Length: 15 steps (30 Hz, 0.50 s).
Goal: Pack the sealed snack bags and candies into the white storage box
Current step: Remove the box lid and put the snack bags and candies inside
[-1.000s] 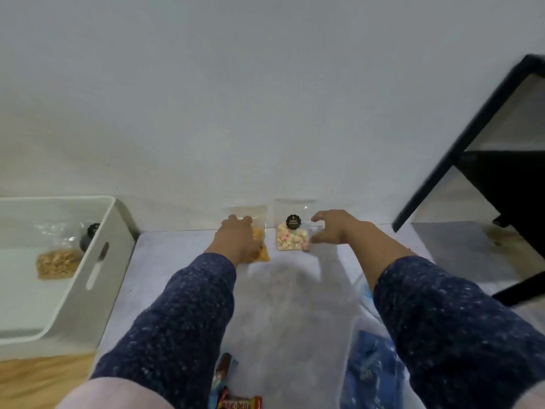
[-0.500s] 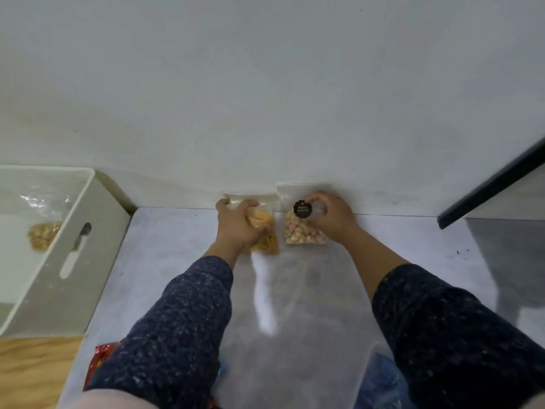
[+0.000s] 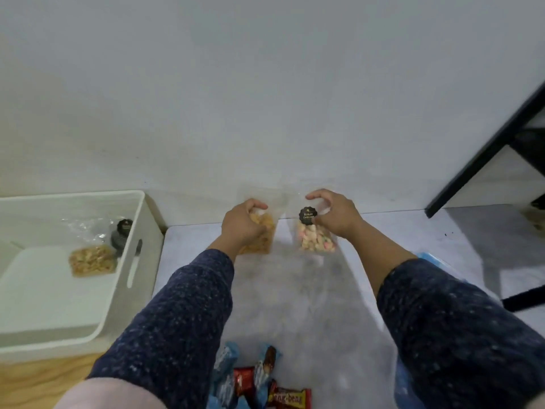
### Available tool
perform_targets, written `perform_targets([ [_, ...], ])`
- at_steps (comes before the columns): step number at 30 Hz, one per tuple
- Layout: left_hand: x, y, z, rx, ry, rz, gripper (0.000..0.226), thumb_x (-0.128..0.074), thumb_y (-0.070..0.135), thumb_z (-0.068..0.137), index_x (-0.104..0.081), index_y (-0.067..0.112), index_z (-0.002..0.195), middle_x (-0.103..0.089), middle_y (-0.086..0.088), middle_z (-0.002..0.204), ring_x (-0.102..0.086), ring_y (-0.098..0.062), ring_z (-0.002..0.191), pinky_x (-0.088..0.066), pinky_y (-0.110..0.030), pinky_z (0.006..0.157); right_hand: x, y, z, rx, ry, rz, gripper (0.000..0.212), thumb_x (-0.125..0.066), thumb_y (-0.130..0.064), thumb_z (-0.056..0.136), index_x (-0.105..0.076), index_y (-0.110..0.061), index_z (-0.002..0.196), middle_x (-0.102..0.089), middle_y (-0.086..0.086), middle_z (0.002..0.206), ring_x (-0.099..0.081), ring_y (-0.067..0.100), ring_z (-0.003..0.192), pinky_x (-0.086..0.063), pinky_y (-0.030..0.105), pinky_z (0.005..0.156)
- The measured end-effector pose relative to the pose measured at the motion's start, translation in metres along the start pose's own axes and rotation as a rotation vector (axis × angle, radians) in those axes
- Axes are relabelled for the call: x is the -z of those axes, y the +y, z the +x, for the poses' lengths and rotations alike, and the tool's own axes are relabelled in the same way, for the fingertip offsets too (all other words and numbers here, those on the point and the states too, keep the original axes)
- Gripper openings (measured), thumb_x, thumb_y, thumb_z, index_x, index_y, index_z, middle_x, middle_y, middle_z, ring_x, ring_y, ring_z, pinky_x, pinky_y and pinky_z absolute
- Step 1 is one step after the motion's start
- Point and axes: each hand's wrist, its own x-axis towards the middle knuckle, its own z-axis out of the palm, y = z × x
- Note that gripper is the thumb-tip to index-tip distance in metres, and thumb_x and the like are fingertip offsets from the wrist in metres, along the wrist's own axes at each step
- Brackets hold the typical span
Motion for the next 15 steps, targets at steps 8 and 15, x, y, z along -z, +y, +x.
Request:
perform_targets([
  [8,0.122,-0.007,-0.055,-0.153,0.051,-0.200,0.060,-0.072,0.017,0.080,-0.044,0.034,0.130,-0.055,0.004,0.091,-0.053,-0.016,0.090,-0.042,-0.020,0.065,-0.015,-0.114,-0.076,0.103,0.170,0.109,0.041,-0.067,-0.004,0.078,-0.064,-0.026,0.112,-0.059,0.002,0.092,-0.054,0.023,0.100,-0.045,0.030,0.093],
  [15,0.235,-0.038,-0.091,-0.168,0.163,-0.303,0.058,-0.072,0.015,0.080,-0.048,0.038,0.127,-0.055,-0.006,0.111,-0.055,-0.024,0.108,-0.053,-0.042,0.091,-0.049,-0.221,-0.102,0.232,0.154,0.199,0.039,-0.066,0.003,0.078,-0.066,-0.023,0.107,-0.057,0.000,0.089,-0.054,0.017,0.087,-0.043,0.018,0.061],
])
